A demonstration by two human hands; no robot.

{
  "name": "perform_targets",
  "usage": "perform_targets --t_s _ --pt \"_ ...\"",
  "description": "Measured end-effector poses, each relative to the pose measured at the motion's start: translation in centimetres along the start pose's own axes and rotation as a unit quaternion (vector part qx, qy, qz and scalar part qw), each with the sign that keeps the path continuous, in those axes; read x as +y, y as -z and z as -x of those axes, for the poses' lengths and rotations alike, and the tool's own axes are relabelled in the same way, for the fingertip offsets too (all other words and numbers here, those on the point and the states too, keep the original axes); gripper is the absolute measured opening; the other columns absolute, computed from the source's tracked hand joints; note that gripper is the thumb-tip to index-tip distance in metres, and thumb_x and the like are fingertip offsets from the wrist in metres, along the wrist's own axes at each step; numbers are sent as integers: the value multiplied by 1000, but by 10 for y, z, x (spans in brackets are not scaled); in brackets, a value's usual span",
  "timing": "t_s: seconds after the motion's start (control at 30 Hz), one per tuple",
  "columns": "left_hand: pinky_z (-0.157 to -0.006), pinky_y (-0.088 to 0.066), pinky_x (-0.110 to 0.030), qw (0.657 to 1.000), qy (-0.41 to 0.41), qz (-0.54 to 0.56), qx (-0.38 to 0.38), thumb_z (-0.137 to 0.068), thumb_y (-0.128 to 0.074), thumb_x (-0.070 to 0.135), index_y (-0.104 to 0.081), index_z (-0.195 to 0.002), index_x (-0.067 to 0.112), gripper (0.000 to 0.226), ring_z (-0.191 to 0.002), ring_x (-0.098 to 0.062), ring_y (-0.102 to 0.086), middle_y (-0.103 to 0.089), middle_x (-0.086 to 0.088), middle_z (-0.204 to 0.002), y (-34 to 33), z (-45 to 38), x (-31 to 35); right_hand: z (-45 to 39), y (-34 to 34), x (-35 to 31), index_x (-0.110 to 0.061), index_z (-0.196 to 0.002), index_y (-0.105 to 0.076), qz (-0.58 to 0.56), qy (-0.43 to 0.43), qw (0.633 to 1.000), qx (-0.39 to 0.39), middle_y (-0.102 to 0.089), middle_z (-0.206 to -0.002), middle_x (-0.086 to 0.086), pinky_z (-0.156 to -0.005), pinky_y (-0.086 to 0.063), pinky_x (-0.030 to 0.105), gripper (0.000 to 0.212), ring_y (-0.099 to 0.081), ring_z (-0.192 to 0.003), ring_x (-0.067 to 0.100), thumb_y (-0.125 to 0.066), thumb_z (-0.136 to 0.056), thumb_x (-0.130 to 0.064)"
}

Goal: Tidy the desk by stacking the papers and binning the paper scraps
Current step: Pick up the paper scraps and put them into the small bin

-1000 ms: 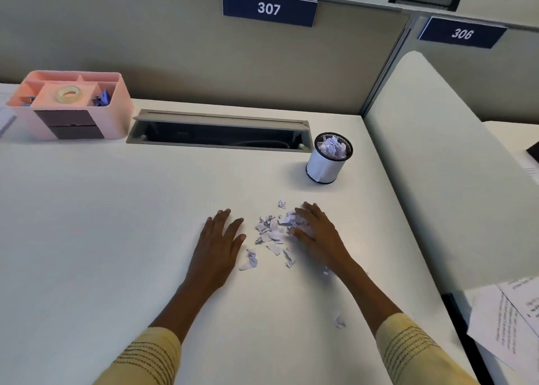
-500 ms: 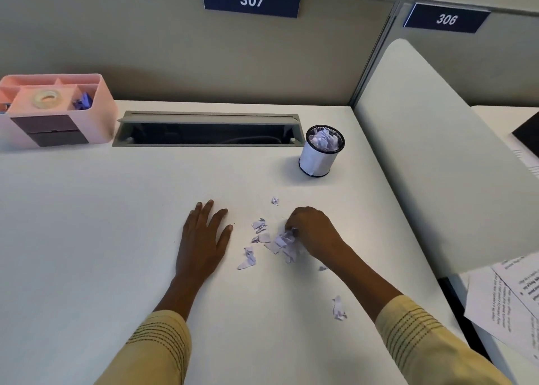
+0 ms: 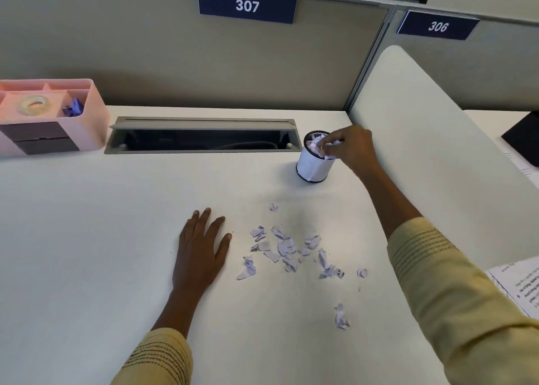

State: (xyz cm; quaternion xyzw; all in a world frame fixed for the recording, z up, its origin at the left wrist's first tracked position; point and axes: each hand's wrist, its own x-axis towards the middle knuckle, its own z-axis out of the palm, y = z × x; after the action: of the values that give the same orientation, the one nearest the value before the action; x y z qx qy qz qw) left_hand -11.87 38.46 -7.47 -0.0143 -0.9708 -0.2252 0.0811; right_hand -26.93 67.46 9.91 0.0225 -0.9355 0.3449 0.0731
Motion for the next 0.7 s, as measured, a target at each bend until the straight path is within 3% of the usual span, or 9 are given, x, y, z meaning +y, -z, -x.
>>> perform_targets --t_s 0.1,0.17,0.3,0.4,0.47,0.57,0.63,0.7 --pt "-112 -29 -47 1000 1 -1 0 -93 -32 49 -55 -131 19 54 -139 -31 -33 -41 -9 -148 -1 1 0 -23 -5 7 -7 -83 -77 34 -24 999 32 -72 -77 16 -54 -35 14 14 -57 -69 12 -69 -72 -2" --pt "-113 -28 -46 1000 3 -1 0 -93 -32 50 -55 -131 20 54 -140 -30 -32 -40 -8 -149 -1 2 0 -33 -10 9 -8 -85 -76 51 -47 997 33 -72 -86 18 -57 -35 20 15 -57 -78 20 -67 -74 -2" --pt "-112 -28 -46 1000 3 -1 2 -92 -31 50 -55 -131 20 54 -140 -30 -32 -41 -8 -149 -1 0 -1 -37 -9 8 -5 -95 -74 23 -69 997 4 -71 -99 14 -66 -42 18 23 -64 -95 27 -70 -73 0" --pt "-112 -30 -47 1000 1 -3 5 -92 -32 50 -56 -130 19 54 -139 -31 -34 -42 -9 -148 -1 0 0 -19 7 2 -3 -99 -73 -51 -52 997 38 -71 -97 8 -62 -39 0 25 -64 -86 11 -73 -74 -2" --pt "-112 -29 -48 1000 0 -5 6 -92 -31 50 -56 -130 19 55 -139 -32 -34 -42 -10 -148 0 0 1 1 15 7 -8 -94 -74 -76 -50 994 58 -71 -87 6 -63 -42 4 22 -62 -71 -3 -74 -72 -6" --pt "-112 -29 -48 1000 -1 -7 8 -92 -32 49 -56 -130 18 55 -139 -32 -33 -42 -10 -147 1 1 1 47 17 33 -11 -82 -73 -115 -111 987 -12 -68 -71 7 -62 -50 26 14 -59 -64 13 -79 -70 -11" --pt "-112 -29 -48 1000 0 -5 9 -92 -31 49 -56 -130 17 55 -139 -32 -33 -42 -10 -147 2 1 2 84 12 56 -15 -80 -73 -60 -159 982 -83 -69 -71 6 -59 -45 21 18 -57 -62 10 -84 -67 -21" --pt "-111 -29 -48 1000 0 -7 8 -92 -31 49 -56 -130 17 56 -139 -32 -33 -42 -11 -147 3 1 3 117 7 79 -19 -81 -73 17 -198 975 -98 -69 -76 2 -61 -41 17 26 -58 -64 6 -85 -64 -35"
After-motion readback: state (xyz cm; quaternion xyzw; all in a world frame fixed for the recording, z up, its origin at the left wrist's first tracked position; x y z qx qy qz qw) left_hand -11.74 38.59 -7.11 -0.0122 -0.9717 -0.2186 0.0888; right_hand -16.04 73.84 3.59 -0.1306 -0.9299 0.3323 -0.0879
